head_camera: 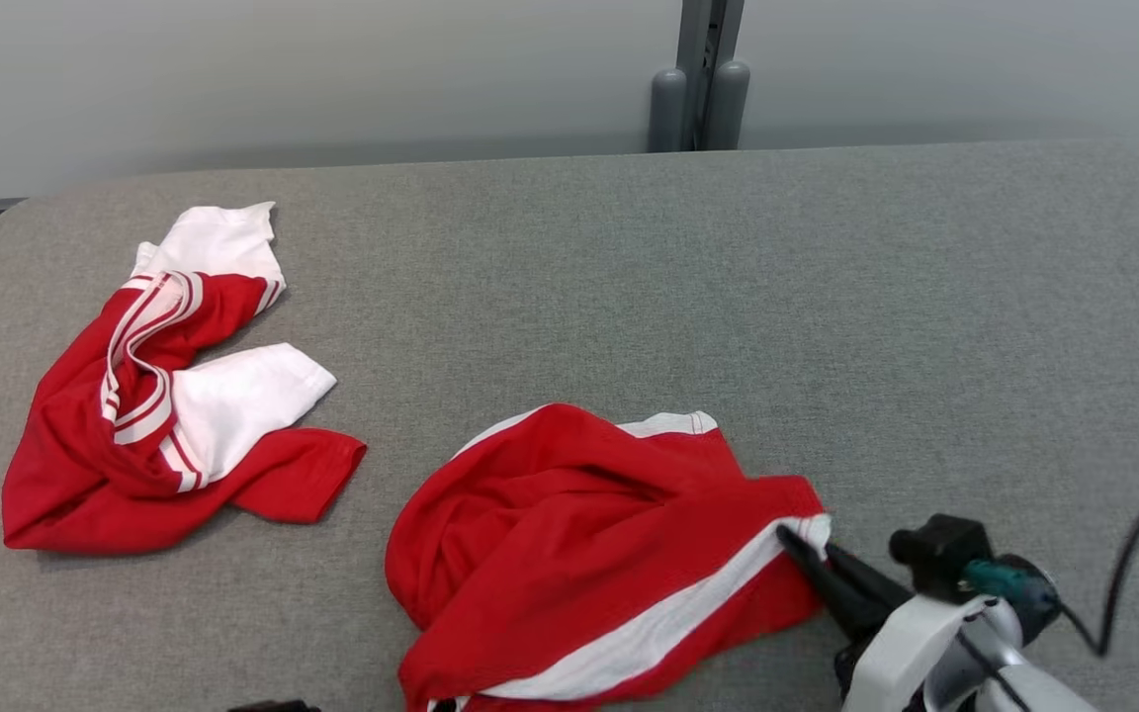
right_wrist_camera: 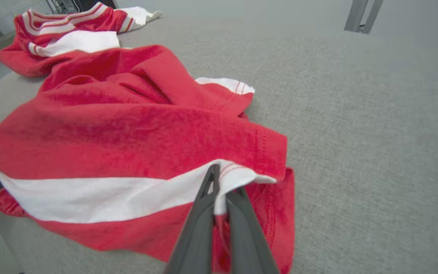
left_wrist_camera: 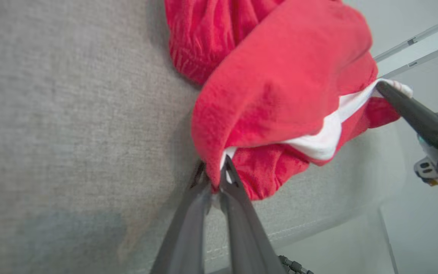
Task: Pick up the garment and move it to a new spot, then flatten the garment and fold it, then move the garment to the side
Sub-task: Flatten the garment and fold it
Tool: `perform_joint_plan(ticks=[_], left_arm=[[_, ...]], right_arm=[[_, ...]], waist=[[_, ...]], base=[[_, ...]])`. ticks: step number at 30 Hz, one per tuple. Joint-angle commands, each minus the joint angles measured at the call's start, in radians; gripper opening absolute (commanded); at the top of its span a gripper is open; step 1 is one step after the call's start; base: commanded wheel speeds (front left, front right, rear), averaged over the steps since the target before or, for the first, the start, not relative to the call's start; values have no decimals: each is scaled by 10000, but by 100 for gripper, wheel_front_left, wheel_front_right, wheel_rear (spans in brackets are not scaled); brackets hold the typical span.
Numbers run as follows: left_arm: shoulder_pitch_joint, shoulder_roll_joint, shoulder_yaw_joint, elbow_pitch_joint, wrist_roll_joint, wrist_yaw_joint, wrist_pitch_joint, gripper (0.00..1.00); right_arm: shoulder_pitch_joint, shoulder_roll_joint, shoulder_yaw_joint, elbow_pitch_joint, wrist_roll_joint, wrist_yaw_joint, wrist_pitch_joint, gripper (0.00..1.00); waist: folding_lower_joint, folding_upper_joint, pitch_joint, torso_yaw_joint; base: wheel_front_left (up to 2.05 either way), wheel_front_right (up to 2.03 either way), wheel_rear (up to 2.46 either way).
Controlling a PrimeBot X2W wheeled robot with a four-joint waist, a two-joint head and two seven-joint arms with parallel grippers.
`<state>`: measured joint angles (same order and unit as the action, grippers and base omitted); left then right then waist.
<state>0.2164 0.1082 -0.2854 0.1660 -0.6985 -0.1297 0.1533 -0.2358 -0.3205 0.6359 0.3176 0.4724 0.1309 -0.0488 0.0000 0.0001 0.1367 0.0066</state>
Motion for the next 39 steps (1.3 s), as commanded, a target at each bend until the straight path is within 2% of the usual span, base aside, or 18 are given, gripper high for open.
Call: perform_joint_plan(ticks=[1,3,6,9,12,16,20,22,26,29,31,34,36,39], left_arm=[[-114,277,12,-415,-131,-5,-84,0],[52,647,-121,-1428,-371,-7,-29,0],[234,1515,-139,-3534,-798,-8,291,0],[70,2510,-36,-5809,-1237,-7,965,0],[-984,3711,241,-7341,-1705,-7,1822,0],[-3460,5248,975,-7766,-2678,-8,3011,0],[-7044,6252,1347,-6598,-3586,-8,4078,0],[-9097,6389,1100,-5646,-3442,-2,4369,0],[-12876,5914,-12,-3226,-2217,1,4126,0],[-15080,5314,-719,-1220,-1039,-1,2954,0],[-16166,4957,-890,40,-297,7,1774,0],[-17270,4568,-1535,1618,456,10,171,0],[-17478,4481,-1886,2005,604,8,-182,0],[-17719,4343,-2752,3049,765,5,-1250,0]], right_arm=[[10,-135,-249,-316,353,-3,-165,0],[262,-344,-648,-1069,893,-1,-242,0],[660,-758,-1494,-2716,1951,-1,-15,0],[924,-1241,-2401,-4595,2905,1,438,0],[558,-1555,-3273,-6038,3543,1,1003,0],[-1343,-1731,-4141,-6813,3632,1,2087,0],[-4445,-1356,-4560,-5947,3054,-1,3111,0],[-6225,-1062,-4607,-5079,2395,-3,3427,0],[-9457,496,-4977,-2782,1327,-4,2874,0],[-11332,1724,-5568,-974,628,-4,1761,0],[-12404,2181,-5868,35,129,-4,943,0],[-13283,2530,-5995,1240,-406,-16,-207,0],[-13441,2587,-5874,1507,-439,-15,-462,0],[-13330,2669,-5145,2131,-436,-3,-904,0]], waist=[[0,-1,-14,-18],[0,-1,-14,-36],[0,-1,107,-90],[0,-1,529,-161],[0,-1,1260,-167],[0,-1,2554,-238],[0,-1,3740,-265],[0,-1,4276,-255],[0,-1,4975,-321],[0,-1,5249,-503],[0,-1,5495,-660],[0,-1,5766,-825],[0,-1,5885,-840],[0,-1,6231,-865]], base=[[0,0,0],[0,0,0],[0,0,0],[0,0,0],[0,0,0],[0,0,0],[0,0,0],[0,0,0],[0,0,0],[0,0,0],[0,0,0],[0,0,0],[0,0,0],[0,0,0]])
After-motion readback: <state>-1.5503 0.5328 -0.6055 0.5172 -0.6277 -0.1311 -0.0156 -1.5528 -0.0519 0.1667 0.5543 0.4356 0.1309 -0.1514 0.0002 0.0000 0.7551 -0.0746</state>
